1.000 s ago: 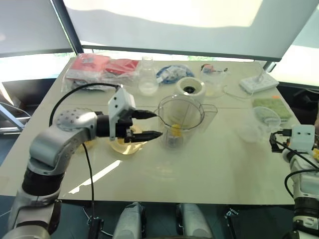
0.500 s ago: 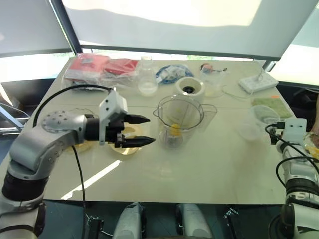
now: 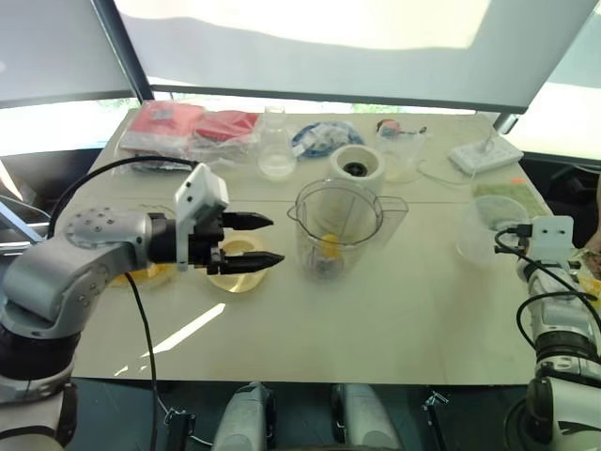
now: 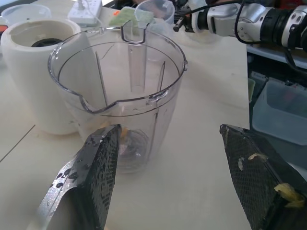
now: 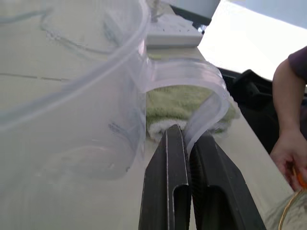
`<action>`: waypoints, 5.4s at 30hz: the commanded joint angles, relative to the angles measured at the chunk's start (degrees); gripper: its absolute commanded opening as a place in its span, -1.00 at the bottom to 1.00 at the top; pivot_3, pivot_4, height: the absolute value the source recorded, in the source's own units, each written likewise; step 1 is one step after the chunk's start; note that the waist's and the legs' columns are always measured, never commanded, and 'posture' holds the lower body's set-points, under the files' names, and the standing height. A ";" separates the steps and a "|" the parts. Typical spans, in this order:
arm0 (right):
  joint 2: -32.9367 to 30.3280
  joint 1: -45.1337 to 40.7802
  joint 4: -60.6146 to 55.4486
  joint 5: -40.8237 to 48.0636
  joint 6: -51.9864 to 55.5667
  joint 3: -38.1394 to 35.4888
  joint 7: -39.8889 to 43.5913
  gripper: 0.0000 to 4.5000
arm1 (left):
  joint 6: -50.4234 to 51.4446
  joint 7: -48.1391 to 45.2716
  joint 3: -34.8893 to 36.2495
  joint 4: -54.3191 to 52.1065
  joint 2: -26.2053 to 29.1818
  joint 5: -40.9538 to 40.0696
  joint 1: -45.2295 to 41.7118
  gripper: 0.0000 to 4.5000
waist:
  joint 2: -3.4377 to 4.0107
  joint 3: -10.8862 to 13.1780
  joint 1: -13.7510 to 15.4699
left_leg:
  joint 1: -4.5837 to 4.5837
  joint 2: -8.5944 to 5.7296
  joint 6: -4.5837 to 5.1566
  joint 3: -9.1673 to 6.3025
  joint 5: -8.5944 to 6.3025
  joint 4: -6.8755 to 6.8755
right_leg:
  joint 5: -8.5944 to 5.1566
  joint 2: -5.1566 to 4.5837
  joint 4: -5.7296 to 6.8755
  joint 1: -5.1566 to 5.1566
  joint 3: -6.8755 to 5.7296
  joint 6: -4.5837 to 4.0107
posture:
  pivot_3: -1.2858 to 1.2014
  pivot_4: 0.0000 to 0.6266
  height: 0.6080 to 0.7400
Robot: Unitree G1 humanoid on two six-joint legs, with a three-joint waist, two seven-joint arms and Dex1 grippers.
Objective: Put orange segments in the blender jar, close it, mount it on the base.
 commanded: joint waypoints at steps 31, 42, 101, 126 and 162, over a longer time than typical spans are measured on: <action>-12.69 -19.93 -43.89 -20.92 -6.75 21.10 17.69 -0.97 | -10.47 -5.92 0.32 9.81 3.69 8.78 -1.20 0.51 | 0.12 0.22 0.46 | -0.15 0.00 -0.04 0.23 0.02 -0.54 | -0.08 -0.11 -0.16 -0.39 -0.01 0.13 | 0.03 -0.52 1.00; -12.58 -20.58 -44.78 -30.47 -18.36 23.17 15.24 -0.97 | -10.43 -6.39 0.10 9.95 3.07 8.72 -1.32 0.51 | 0.12 0.22 0.40 | -0.15 -0.01 -0.06 0.27 0.03 -0.54 | -0.08 -0.11 -0.16 -0.39 0.00 0.14 | 0.03 -0.52 1.00; 17.33 1.50 -46.15 -4.90 30.42 -20.19 -16.52 -0.97 | -4.73 6.60 1.06 9.11 -7.60 4.96 -6.91 0.51 | 0.16 0.16 -0.42 | 0.05 -0.07 -0.27 0.15 0.16 -0.56 | 0.05 -0.09 0.12 -0.29 0.06 0.34 | 0.03 -0.52 1.00; 16.64 -5.65 -2.92 2.70 3.11 -14.91 -27.90 -0.85 | 1.69 10.43 3.60 -0.39 -4.69 -0.69 0.36 0.51 | 0.17 0.18 -1.25 | 0.05 -0.08 -0.30 0.08 0.17 -0.59 | 0.04 -0.09 0.04 -0.23 0.09 0.33 | 0.03 -0.52 1.00; 23.21 21.35 -61.70 11.83 32.64 -9.94 -21.27 0.82 | -7.03 4.09 1.22 11.91 -2.78 7.57 -1.43 0.51 | 0.16 0.18 -0.81 | 0.01 0.02 -0.30 -0.02 0.17 -0.63 | -0.10 -0.08 0.02 -0.27 0.05 0.16 | 0.03 -0.52 1.00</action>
